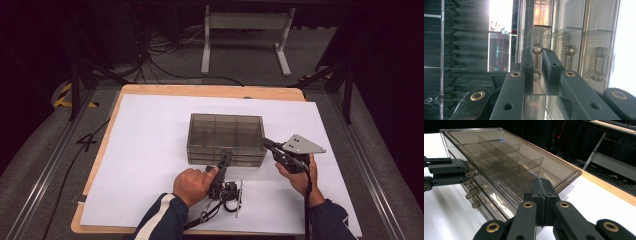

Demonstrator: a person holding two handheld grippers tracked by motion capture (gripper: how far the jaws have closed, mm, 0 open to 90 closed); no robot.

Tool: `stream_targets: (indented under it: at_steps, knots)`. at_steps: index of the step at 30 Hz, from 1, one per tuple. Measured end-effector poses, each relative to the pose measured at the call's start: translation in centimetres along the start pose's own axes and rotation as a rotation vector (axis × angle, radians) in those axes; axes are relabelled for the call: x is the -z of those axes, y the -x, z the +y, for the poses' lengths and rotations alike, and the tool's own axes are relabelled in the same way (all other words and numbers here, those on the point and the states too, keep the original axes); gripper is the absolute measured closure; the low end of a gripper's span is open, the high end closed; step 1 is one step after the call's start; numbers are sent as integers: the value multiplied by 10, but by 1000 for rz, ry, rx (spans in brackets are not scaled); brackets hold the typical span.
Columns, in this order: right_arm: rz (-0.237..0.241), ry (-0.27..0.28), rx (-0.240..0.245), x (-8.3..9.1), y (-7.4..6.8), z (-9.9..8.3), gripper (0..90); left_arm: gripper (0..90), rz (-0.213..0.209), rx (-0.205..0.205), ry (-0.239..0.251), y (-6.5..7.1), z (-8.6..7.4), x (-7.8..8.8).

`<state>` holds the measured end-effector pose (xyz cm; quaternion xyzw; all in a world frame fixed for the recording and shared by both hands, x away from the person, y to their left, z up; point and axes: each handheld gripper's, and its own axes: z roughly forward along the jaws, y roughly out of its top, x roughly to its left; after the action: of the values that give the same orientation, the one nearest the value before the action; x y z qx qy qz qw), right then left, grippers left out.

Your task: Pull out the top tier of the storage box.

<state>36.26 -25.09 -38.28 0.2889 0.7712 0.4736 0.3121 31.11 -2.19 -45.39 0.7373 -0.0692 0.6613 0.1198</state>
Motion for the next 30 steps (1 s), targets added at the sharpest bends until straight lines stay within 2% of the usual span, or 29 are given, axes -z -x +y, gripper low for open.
stream_targets:
  at_steps: [2,5,7,8,11,12,13,14,15,16,17,19,20,21,22,23,25,26,27,28,29,30]
  knots:
    - [2,1,-1,0,0,0,900,805,8,28,7,3,0,-1]
    - [4,0,0,0,0,0,900,806,8,22,1,3,1,0]
    - [5,0,1,0,0,0,900,805,3,32,5,3,1,1]
    - [7,0,2,0,0,0,900,805,7,11,1,2,1,2]
    - [9,1,2,1,1,0,900,805,4,27,2,4,1,3]
    - [8,1,2,1,0,-1,900,805,8,15,4,3,2,5]
    - [9,1,3,1,0,-1,900,805,2,32,7,4,1,5]
    - [10,2,2,1,0,-1,900,805,5,19,6,3,2,7]
    - [10,2,3,1,0,-1,900,807,1,34,15,3,2,8]
    - [10,2,3,1,0,-1,900,876,-5,51,35,1,2,12]
    - [10,3,4,1,1,-1,900,900,-7,49,23,1,2,13]
    - [11,2,4,2,0,-1,900,900,-45,62,9,4,0,12]
    - [10,1,3,2,0,-1,900,900,-30,44,6,5,-2,12]
    - [10,2,4,1,0,-1,900,899,-19,43,10,5,-3,12]
    - [9,1,7,2,0,-1,900,896,-18,74,11,5,-4,12]
    - [10,2,7,2,0,-1,900,856,-9,56,3,2,-4,13]
    - [13,4,4,2,1,-1,900,788,6,67,0,2,-4,11]
    - [13,5,4,1,1,-1,900,784,6,67,0,2,-4,11]
    - [12,4,6,2,1,-1,900,766,17,49,-22,2,-3,7]
    - [12,3,6,2,1,-1,900,747,10,53,-30,3,-3,5]
    - [12,3,6,2,1,-1,900,744,3,36,-35,2,-3,4]
    - [12,3,6,2,1,-1,900,736,3,36,-35,2,-3,4]
